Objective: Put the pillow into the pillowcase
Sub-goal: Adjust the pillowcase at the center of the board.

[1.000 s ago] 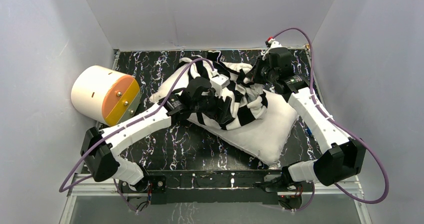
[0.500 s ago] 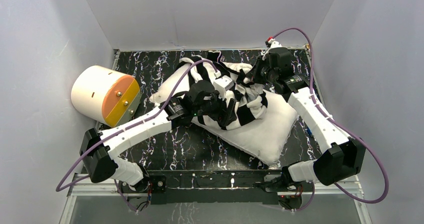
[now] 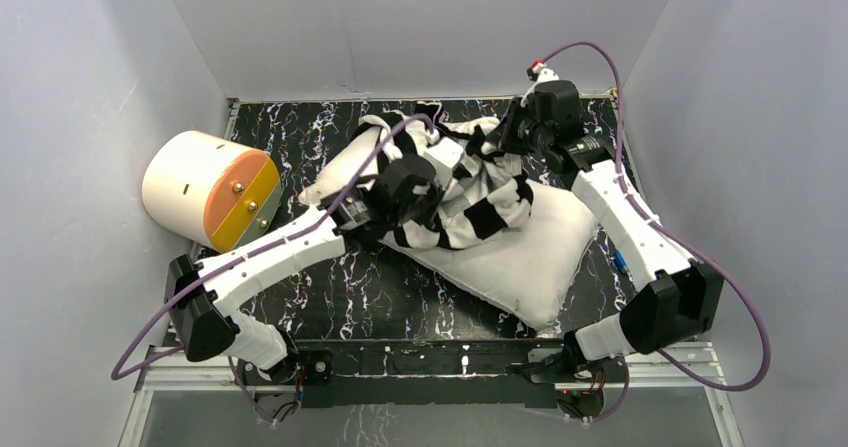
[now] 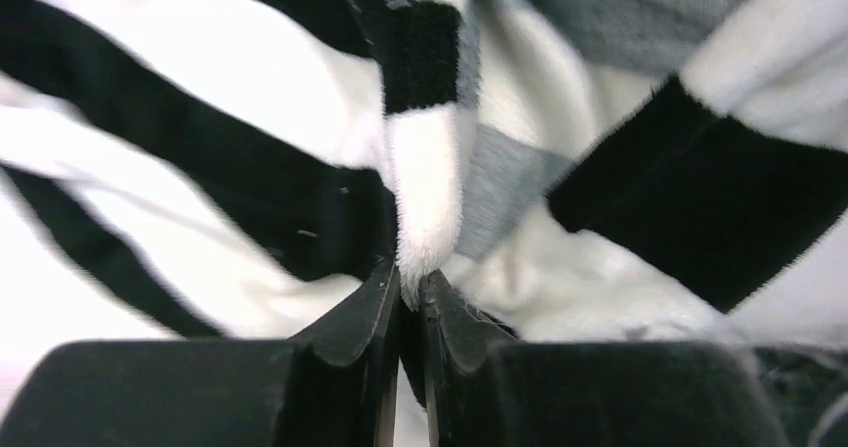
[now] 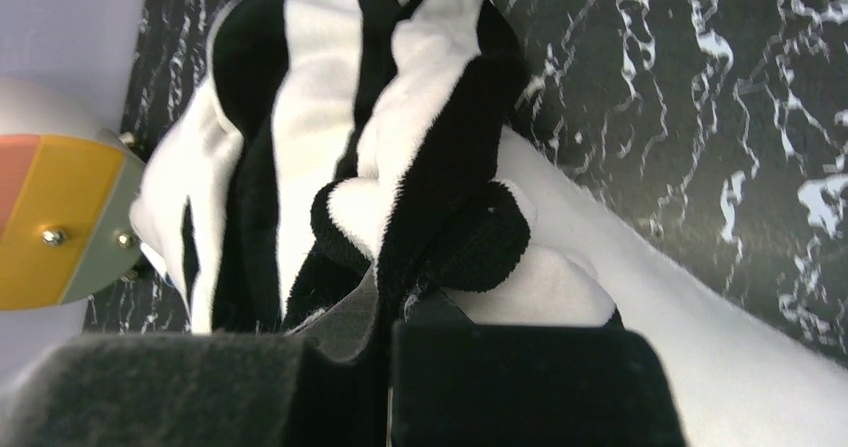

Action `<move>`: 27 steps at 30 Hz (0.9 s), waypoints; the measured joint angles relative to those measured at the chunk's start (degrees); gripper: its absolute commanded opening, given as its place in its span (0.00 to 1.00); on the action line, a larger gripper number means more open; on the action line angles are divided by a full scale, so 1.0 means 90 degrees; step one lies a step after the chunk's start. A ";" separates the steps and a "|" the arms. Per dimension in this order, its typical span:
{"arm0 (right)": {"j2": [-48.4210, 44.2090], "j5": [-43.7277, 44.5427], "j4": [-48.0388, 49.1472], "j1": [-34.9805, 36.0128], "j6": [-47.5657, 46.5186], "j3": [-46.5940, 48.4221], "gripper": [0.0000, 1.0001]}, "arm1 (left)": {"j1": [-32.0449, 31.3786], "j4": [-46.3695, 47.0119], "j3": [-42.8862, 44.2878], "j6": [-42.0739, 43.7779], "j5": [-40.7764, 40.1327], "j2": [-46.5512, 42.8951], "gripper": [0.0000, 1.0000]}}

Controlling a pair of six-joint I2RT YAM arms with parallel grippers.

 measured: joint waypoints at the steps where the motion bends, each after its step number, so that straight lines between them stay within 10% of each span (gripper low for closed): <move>1: 0.0146 -0.0034 0.0007 -0.0002 0.0000 0.0199 0.00 | 0.0097 -0.0209 0.0228 0.0056 -0.0075 -0.0002 0.07; 6: 0.0816 -0.0248 0.0036 -0.0005 -0.0039 0.1022 0.08 | 0.1178 -0.0896 0.1248 0.0146 -0.0321 -0.0197 0.06; 13: 0.1392 -0.0746 -0.0117 -0.0022 -0.0495 0.1321 0.63 | 0.1851 -0.1469 0.1722 0.0112 -0.0498 -0.0408 0.06; 18: 0.1411 -0.0911 -0.0646 -0.0109 -0.1192 0.1384 0.86 | 0.2195 -0.1814 0.2062 0.0078 -0.0554 -0.0056 0.06; 27: 0.1115 -0.1115 -0.1960 -0.0498 -0.2492 0.1761 0.99 | 0.3099 -0.2217 0.3385 0.0053 -0.1032 0.0704 0.06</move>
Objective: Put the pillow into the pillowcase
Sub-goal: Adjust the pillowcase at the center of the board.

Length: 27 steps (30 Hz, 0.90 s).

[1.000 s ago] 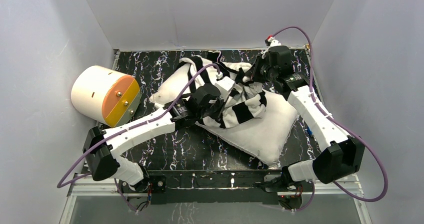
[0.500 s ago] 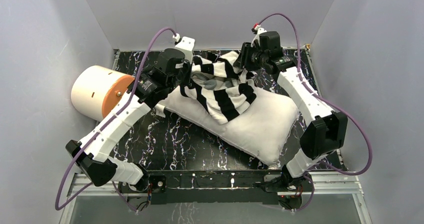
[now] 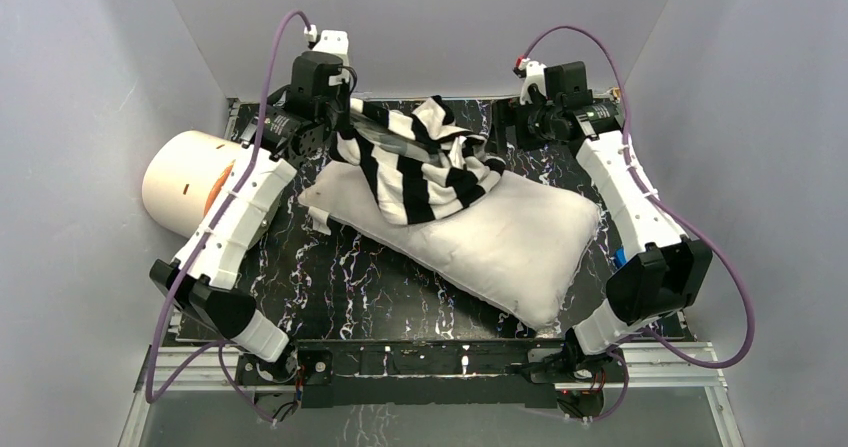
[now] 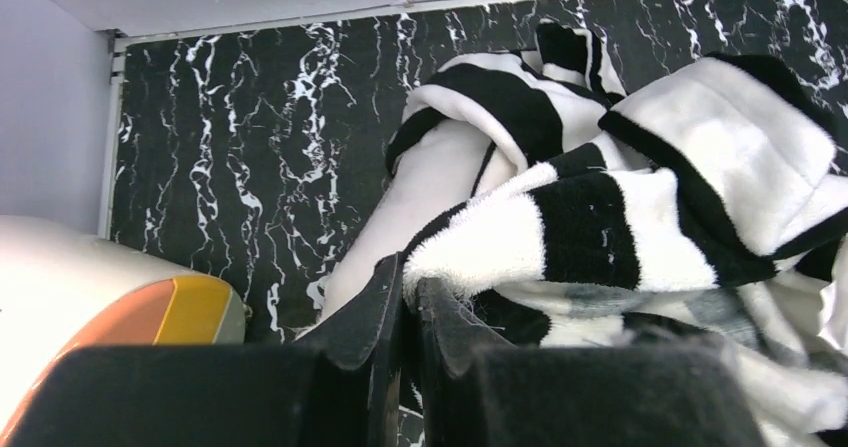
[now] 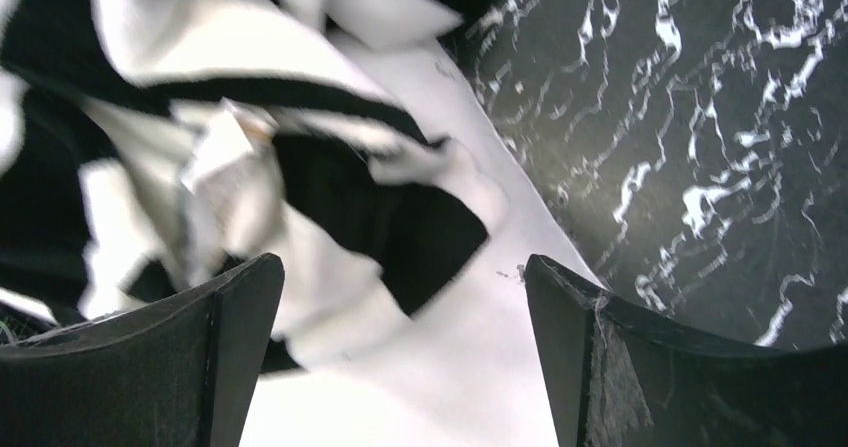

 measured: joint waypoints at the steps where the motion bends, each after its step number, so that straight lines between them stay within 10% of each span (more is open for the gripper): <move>1: 0.0000 -0.0024 -0.0151 -0.0061 -0.0083 0.0019 0.99 | 0.0051 -0.0002 0.0061 0.0000 -0.0017 0.0002 0.06; 13: 0.1022 -0.0425 -0.1073 -0.0284 -0.1010 -0.0136 0.87 | 0.0141 -0.0168 0.0143 0.0000 -0.0556 0.0301 0.04; 22: 0.1943 -0.0653 -0.0682 -0.0294 -0.0277 0.0180 0.04 | 0.0398 -0.0180 0.0328 0.0097 -0.1141 0.0296 0.04; 27: 0.2081 0.0075 -0.0386 -0.0330 0.0624 0.0993 0.00 | 0.0546 -0.0170 0.0746 0.0185 -0.1341 0.0301 0.04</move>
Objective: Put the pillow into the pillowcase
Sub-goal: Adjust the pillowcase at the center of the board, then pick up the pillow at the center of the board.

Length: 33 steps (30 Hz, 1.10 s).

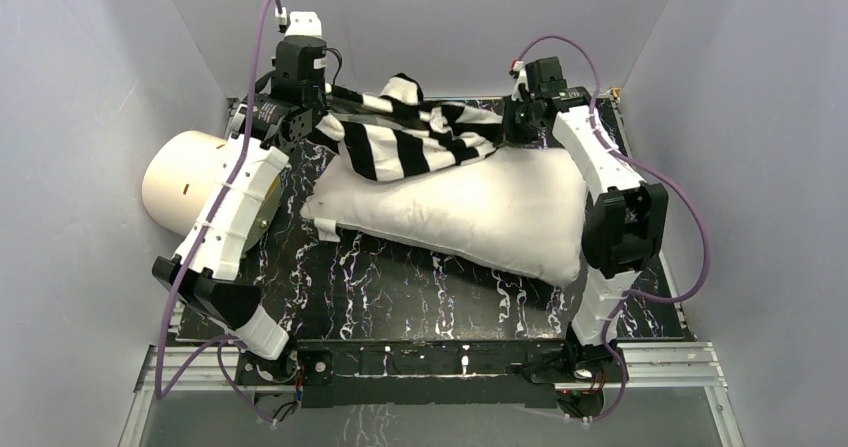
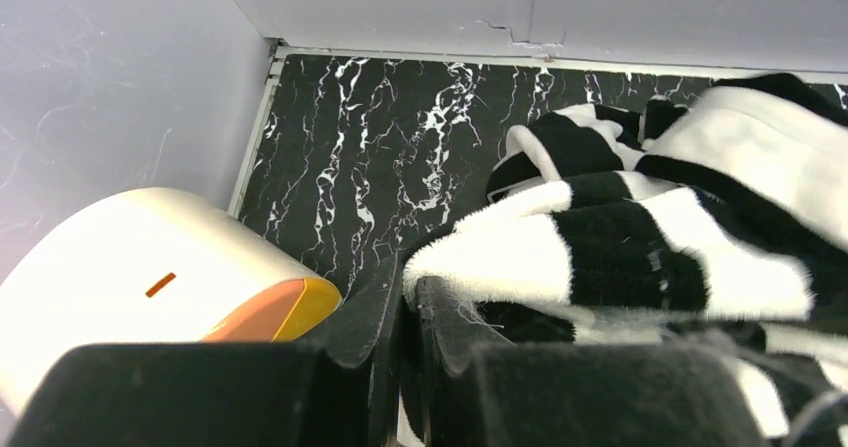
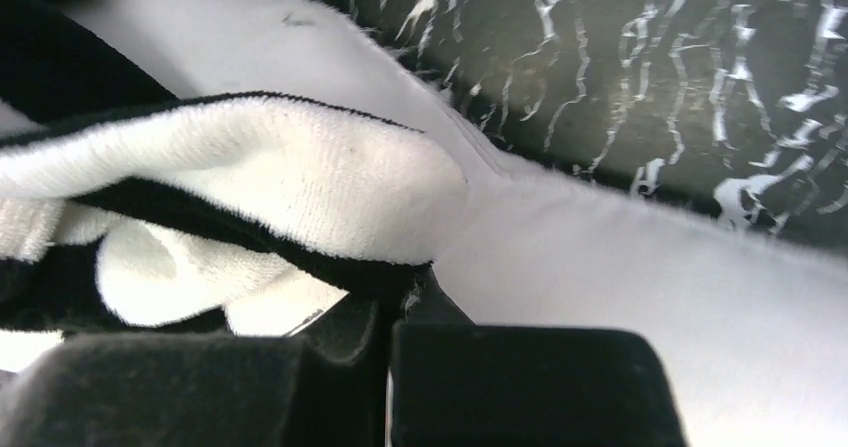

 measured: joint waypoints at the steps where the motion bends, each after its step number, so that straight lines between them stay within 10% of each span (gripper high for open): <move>1: -0.0046 0.0134 0.0126 -0.0027 0.0175 0.0012 0.00 | 0.0024 0.0000 0.0046 0.0012 -0.0017 0.0000 0.04; 4: -0.0500 0.0384 0.0658 -0.0233 0.0641 -0.0593 0.01 | 0.0075 0.0049 0.0056 0.0010 0.0182 0.0000 0.04; 13: -0.1712 -0.0396 0.1166 -0.0631 0.0432 -0.2093 0.82 | 0.0085 0.0204 -0.1141 -0.0209 0.1268 -0.0097 0.03; 18: -0.1183 -0.0653 0.0478 -0.0367 -0.0566 -0.1015 0.94 | 0.0187 0.0034 -0.1217 -0.0199 0.0843 0.0036 0.03; 28: -0.0697 -0.0129 -0.0865 -0.0401 -0.2375 -0.0721 0.87 | 0.0423 -0.0049 -0.0053 -0.0083 0.0214 0.0255 0.03; 33: -0.0440 -0.0357 -0.0804 -0.0403 -0.2504 -0.0702 0.24 | 0.0471 -0.0095 0.0083 -0.0061 0.0104 0.0430 0.02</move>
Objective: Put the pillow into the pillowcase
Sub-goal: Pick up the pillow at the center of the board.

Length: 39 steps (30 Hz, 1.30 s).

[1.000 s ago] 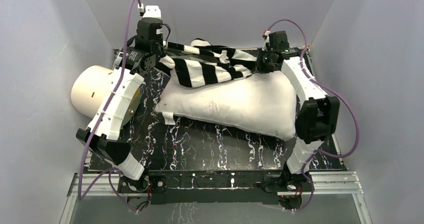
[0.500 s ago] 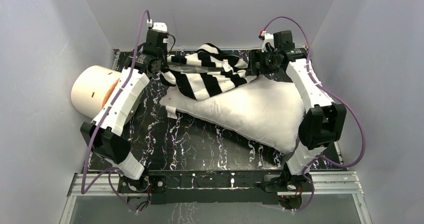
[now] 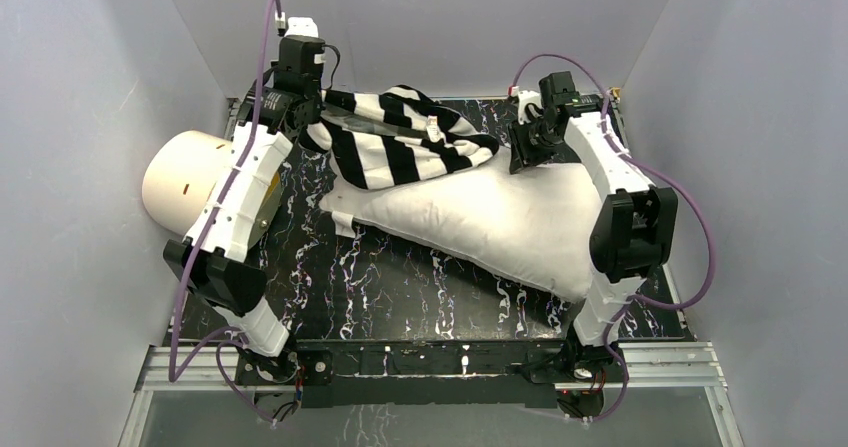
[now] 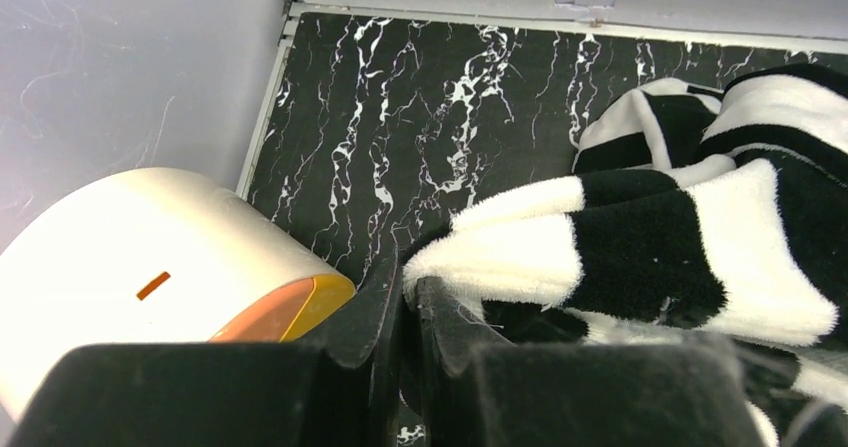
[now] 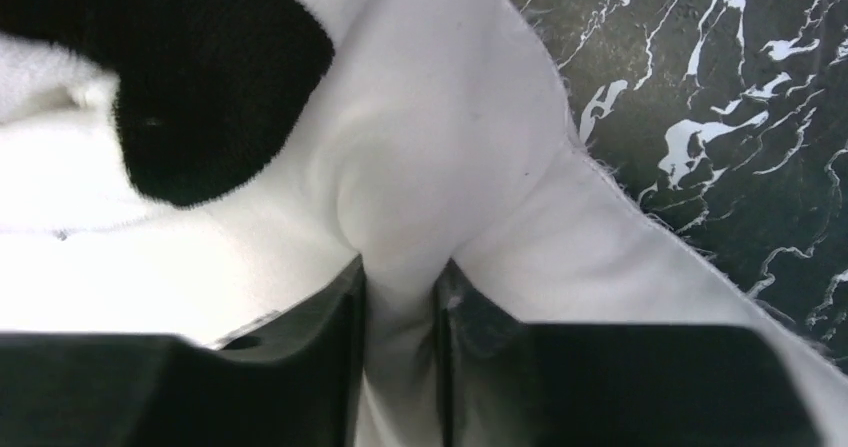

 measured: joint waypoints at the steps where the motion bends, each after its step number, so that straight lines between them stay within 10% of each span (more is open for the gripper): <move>1: 0.0070 0.0015 0.0015 -0.0019 0.0129 0.0039 0.19 | 0.0005 -0.0019 -0.0002 0.0000 -0.0002 0.0036 0.02; 11: -0.1834 0.1452 0.0843 -0.1426 0.3657 -0.1290 0.02 | 0.0046 -0.0053 -0.0376 0.0000 -0.0032 0.0078 0.02; 13: -0.2623 0.1987 0.0993 -0.1535 0.4109 -0.1741 0.31 | 0.0078 -0.0056 -0.0389 0.0002 -0.0075 0.0075 0.02; 16: -0.2664 0.1270 0.1292 -0.1513 0.3604 -0.1892 0.45 | 0.0124 -0.0051 -0.0537 -0.0015 -0.0066 0.0017 0.02; 18: -0.1916 0.0568 0.1156 -0.1226 0.2640 -0.1338 0.79 | 0.0138 -0.0056 -0.0738 -0.0032 0.0012 -0.0024 0.02; 22: -0.1559 0.0381 0.0697 -0.0661 0.1705 -0.0719 0.98 | 0.0143 -0.0024 -0.0962 -0.0124 0.0355 -0.0087 0.02; 30: -0.1304 0.0075 0.0782 0.0685 -0.0850 -0.0539 0.99 | 0.0163 0.0024 -0.1651 -0.0345 0.1069 -0.0372 0.02; 35: -0.0457 0.0119 0.0814 0.0731 -0.1409 -0.0500 0.81 | 0.0170 0.0066 -0.1829 -0.0393 0.1039 -0.0469 0.00; 37: -0.0129 0.0165 0.0811 0.0738 -0.1469 -0.0488 0.35 | 0.0197 -0.0002 -0.1734 -0.0432 0.0957 -0.0427 0.00; 39: 0.0090 0.0228 0.0661 0.0750 -0.1409 -0.0221 0.10 | 0.0236 -0.0112 -0.1462 -0.0454 0.0814 -0.0294 0.00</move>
